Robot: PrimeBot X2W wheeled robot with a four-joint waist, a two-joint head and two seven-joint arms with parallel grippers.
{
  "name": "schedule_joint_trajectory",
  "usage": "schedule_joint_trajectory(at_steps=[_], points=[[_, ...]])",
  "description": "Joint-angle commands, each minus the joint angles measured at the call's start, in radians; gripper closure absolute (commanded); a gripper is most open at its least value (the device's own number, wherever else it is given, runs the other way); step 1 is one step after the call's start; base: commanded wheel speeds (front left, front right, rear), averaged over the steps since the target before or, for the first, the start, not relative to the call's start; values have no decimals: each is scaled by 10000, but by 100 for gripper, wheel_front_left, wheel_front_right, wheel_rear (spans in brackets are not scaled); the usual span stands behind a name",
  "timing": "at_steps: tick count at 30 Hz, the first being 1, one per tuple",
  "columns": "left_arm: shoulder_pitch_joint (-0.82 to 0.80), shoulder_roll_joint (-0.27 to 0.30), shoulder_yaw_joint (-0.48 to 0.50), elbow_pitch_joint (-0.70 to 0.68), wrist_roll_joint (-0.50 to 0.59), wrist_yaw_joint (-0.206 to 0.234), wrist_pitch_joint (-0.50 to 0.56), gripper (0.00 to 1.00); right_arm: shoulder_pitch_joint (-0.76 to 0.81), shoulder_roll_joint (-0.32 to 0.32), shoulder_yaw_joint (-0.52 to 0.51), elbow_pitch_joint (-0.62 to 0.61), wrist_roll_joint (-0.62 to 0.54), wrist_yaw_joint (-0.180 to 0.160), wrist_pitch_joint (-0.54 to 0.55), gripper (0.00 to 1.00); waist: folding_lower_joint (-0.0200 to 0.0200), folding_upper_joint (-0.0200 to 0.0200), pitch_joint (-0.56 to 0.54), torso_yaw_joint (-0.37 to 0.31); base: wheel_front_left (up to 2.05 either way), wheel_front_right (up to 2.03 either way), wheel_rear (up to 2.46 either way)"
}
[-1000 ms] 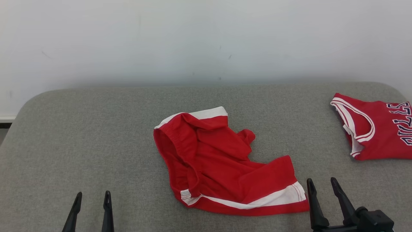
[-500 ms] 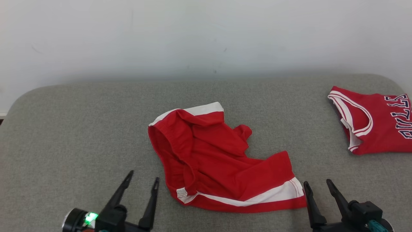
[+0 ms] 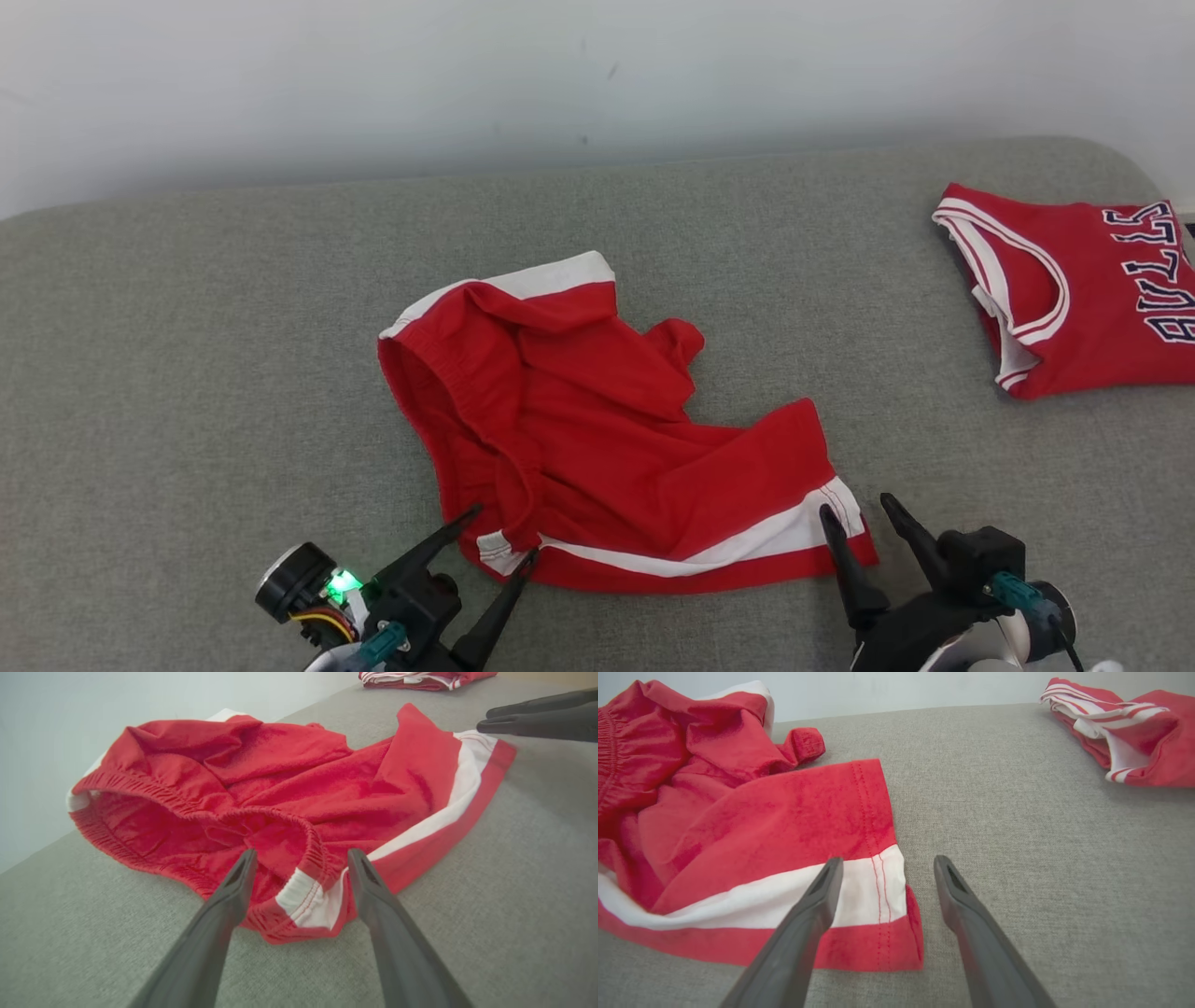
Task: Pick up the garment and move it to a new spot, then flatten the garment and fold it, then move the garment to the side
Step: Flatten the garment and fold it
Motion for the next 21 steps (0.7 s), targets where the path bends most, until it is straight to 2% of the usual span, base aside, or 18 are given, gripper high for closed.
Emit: schedule_joint_trajectory(at_steps=[1,10,11,12,13,14,17,21], points=[[-341,135,-328,260,-169,22,-28,0,-253,-7,201,265,148,-29,-25,0,-2,-1,177,-112,0,0,0],[-1100,297,-1414,1471,-937,22,-28,0,-898,52,888,1278,547,-29,-86,0,-2,-1,254,-83,0,0,0],[-1167,281,-1506,1596,-1058,22,-28,19,-975,65,960,1387,620,-29,-93,26,-2,-1,252,-82,0,0,0],[-1226,255,-1558,1677,-1150,22,-28,64,-1041,75,1027,1463,659,-29,-99,53,-2,-1,251,-78,0,0,0],[-1258,232,-1587,1711,-1220,22,-28,100,-1103,89,1090,1545,718,-29,-93,91,-2,-1,251,-76,0,0,0],[-1227,199,-1589,1756,-1349,22,-28,100,-1153,99,1148,1649,775,-29,-93,100,-2,-1,244,-72,0,0,0],[-1008,122,-1333,1691,-1696,22,-28,100,-1289,97,1290,1727,875,-29,-101,100,-2,-1,210,-51,0,0,0],[-520,-32,-458,945,-1969,68,-28,100,-1099,-132,1067,1081,795,-29,-105,100,-2,-1,97,5,0,0,0]])
